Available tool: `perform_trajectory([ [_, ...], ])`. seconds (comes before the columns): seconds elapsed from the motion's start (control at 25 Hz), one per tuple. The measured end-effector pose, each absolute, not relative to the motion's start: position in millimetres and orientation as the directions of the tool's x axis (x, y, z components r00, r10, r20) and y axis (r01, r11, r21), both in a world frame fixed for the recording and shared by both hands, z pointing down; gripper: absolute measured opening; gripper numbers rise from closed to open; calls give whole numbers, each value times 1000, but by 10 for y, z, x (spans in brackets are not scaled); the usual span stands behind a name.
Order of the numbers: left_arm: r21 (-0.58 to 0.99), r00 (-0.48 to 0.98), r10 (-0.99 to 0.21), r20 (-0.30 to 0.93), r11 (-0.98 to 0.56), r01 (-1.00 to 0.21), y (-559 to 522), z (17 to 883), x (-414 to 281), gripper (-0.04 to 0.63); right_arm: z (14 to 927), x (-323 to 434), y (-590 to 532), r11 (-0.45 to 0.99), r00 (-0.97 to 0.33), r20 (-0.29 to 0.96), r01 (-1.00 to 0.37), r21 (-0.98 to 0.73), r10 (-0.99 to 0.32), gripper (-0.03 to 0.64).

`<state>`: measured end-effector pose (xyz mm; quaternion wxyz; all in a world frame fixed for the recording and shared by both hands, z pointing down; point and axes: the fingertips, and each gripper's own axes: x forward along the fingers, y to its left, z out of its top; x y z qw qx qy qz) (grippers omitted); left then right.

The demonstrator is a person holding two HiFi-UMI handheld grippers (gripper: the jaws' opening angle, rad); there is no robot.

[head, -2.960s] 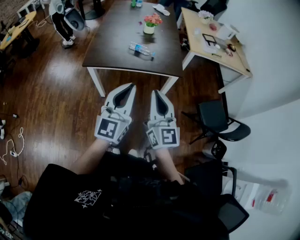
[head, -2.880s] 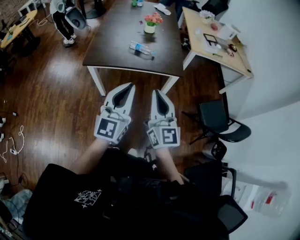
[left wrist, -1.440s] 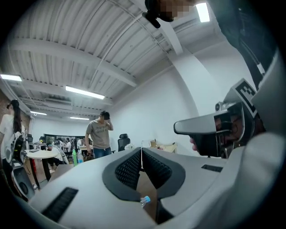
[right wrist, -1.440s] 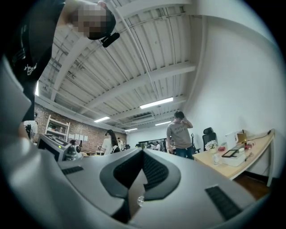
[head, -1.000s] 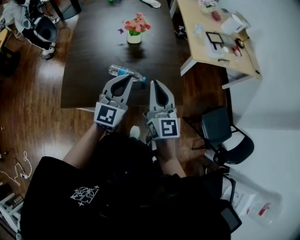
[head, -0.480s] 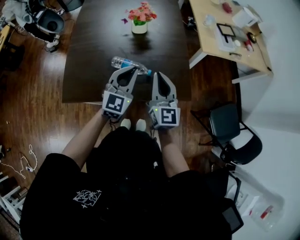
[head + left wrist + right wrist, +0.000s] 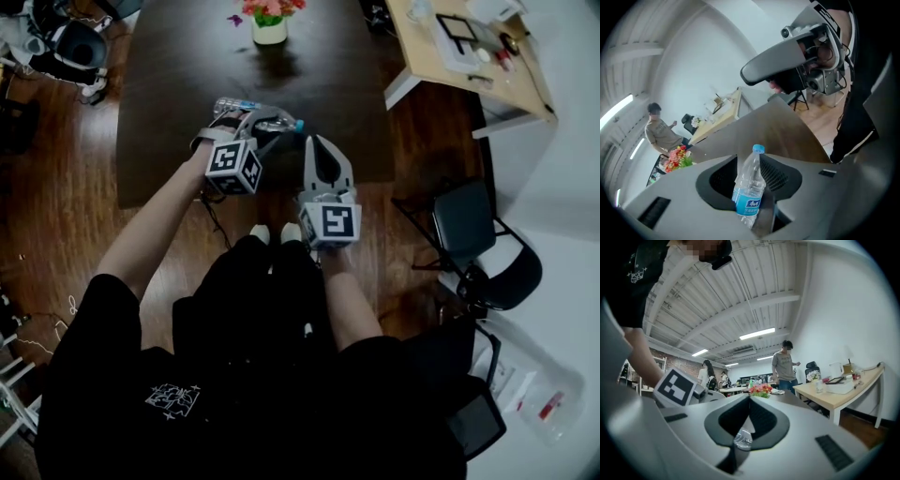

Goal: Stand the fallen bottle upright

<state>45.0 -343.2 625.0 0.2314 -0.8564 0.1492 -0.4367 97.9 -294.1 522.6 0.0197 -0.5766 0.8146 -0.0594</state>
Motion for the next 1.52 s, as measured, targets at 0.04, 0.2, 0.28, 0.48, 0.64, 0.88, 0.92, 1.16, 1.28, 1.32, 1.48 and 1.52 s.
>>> perform_trajectory([
  [0.04, -488, 553, -413, 723, -873, -14, -3452, 6301, 445, 180, 5243, 976, -2945, 328, -334, 37, -938, -114, -942, 17],
  [0.2, -361, 452, -274, 849, -925, 117, -3553, 6473, 463, 254, 5238, 978, -2990, 323, -328, 36, -941, -106, -944, 17],
  [0.28, -332, 413, -242, 878, -930, 160, -3583, 6537, 494, 279, 5242, 985, -3006, 317, -323, 39, -942, -107, -946, 17],
  [0.48, -337, 366, -233, 901, -907, 253, -3665, 6699, 562, 279, 5286, 962, -3082, 312, -318, 40, -944, -109, -947, 17],
  [0.64, -295, 342, -188, 921, -909, 293, -3650, 6825, 591, 279, 5284, 1011, -3109, 289, -294, 36, -952, -103, -955, 17],
  [0.88, -224, 314, -124, 941, -925, 307, -3656, 6972, 559, 280, 5327, 1011, -3154, 288, -291, 35, -954, -84, -956, 17],
  [0.92, -219, 314, -118, 942, -925, 309, -3675, 6984, 562, 281, 5333, 1008, -3172, 287, -291, 36, -954, -86, -956, 17],
  [1.16, -205, 272, -110, 956, -914, 351, -3734, 7085, 552, 301, 5370, 1018, -3195, 281, -286, 47, -955, -97, -957, 17],
  [1.28, -196, 281, -101, 954, -922, 333, -3768, 7108, 580, 304, 5350, 1029, -3206, 280, -286, 50, -954, -103, -957, 16],
  [1.32, -192, 284, -97, 954, -925, 328, -3771, 7106, 584, 304, 5347, 1034, -3206, 279, -285, 52, -954, -108, -957, 15],
  [1.48, -162, 292, -72, 954, -941, 297, -3769, 7060, 547, 293, 5308, 1069, -3209, 268, -277, 55, -955, -131, -959, 15],
  [1.52, -157, 301, -68, 951, -946, 285, -3766, 7034, 533, 293, 5294, 1073, -3208, 269, -278, 54, -954, -130, -959, 15],
])
